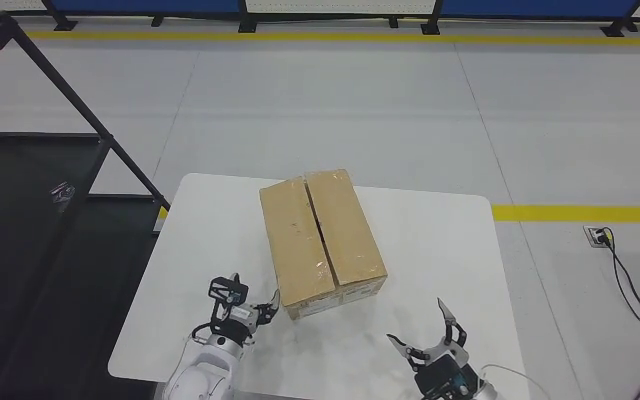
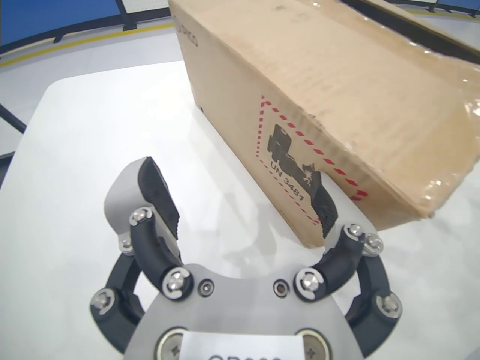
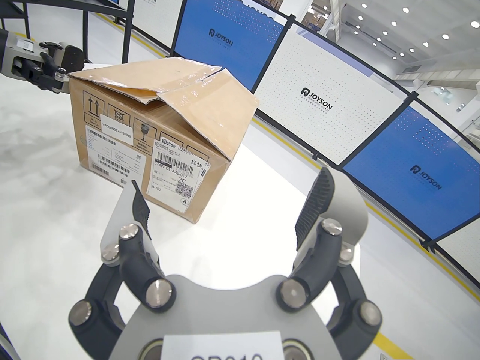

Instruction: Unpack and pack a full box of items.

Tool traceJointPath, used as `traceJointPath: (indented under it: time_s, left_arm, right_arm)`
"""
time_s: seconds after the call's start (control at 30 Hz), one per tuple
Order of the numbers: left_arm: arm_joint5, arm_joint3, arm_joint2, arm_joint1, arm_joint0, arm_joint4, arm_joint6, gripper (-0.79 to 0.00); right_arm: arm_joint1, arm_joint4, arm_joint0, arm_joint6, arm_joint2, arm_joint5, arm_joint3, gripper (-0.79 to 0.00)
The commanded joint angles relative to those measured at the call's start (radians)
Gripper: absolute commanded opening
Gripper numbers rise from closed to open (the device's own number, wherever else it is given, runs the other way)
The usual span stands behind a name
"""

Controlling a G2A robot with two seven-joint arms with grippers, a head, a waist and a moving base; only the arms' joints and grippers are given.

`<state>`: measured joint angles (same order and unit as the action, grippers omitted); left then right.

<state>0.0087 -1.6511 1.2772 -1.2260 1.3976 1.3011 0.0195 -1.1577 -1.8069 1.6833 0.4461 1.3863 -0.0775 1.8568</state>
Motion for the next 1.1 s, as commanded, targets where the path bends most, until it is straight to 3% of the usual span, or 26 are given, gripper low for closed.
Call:
traceJointPath:
  time_s: [0.0,1.07]
  left_arm:
    - [-0.004,0.006,-0.008,-0.002,-0.010,0.003,0.016,0.000]
    - [-0.125,0.011,-0.139,-0.028,-0.099,0.070,0.076,0.000]
  right_arm:
    - [0.000,0.000,-0.001,-0.001,0.002,-0.005,0.001,0.000]
    - [0.001,0.026,0.011,0.022,0.025,-0.024,-0.031,0.000]
